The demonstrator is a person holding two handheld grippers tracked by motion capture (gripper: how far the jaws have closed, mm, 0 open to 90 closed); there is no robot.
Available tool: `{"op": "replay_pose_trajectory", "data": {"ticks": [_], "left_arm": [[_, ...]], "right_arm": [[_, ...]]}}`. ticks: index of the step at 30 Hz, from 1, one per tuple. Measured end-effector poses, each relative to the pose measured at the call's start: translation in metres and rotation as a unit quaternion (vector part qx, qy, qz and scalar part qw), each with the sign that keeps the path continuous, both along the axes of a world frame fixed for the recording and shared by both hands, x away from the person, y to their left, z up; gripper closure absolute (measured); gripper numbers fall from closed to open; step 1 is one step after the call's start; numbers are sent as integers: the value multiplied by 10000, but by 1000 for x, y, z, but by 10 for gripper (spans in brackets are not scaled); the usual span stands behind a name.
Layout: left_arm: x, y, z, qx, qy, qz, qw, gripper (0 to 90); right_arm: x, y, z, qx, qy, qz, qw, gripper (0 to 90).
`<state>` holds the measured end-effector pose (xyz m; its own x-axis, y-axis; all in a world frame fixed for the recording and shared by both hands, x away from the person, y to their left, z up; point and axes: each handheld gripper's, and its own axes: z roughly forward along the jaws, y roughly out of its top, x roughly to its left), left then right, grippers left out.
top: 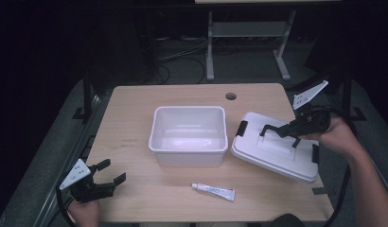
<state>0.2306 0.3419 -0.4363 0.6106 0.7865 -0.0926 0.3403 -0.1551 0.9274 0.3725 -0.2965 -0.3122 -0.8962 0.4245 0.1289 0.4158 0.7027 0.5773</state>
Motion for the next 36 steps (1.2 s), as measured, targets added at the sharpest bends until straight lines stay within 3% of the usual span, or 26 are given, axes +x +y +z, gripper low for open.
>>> {"op": "replay_pose_trajectory", "data": {"ticks": [19,36], "left_arm": [[0,2,1,11,-19,6,10000,132],[0,1,1,-7,-14,-3,10000,132]], "right_arm": [[9,12,-62,-82,338,19,9994,839],[18,24,-93,-164,485,-144,9986,839]]}}
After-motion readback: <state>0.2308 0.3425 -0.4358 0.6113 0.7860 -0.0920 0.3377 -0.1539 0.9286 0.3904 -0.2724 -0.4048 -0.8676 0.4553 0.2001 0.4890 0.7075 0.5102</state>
